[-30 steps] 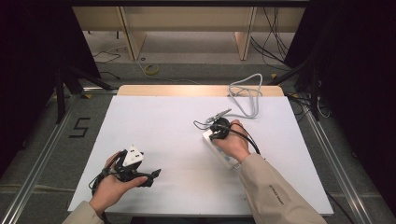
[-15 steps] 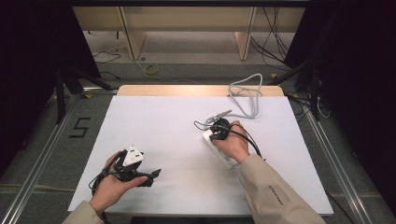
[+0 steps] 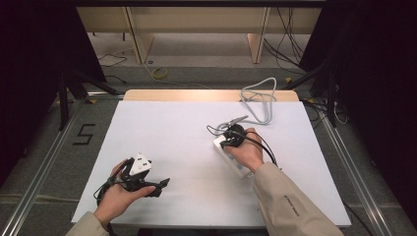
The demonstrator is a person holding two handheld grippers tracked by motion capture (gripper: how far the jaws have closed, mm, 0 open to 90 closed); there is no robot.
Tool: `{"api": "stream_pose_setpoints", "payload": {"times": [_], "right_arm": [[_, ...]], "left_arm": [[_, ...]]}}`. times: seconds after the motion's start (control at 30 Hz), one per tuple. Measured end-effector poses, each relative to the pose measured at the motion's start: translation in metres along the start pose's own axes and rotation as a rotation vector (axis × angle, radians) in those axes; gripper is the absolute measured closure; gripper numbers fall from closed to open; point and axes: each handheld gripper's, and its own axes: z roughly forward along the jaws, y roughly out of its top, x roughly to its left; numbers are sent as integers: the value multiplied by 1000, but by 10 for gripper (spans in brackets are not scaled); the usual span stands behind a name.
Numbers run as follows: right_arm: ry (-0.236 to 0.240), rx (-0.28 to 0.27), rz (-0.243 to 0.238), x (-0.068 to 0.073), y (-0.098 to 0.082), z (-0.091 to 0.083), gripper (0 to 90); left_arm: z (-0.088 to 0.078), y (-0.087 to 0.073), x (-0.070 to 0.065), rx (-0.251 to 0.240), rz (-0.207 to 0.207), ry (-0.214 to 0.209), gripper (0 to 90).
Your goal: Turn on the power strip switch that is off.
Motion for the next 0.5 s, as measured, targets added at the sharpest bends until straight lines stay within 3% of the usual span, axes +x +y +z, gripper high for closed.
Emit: {"api": "stream_pose_setpoints", "payload": {"times": [0.5], "right_arm": [[0,-47,8,-8,-6,-19,775]], "left_arm": [[0,0,0,2,-2,4,124]]}}
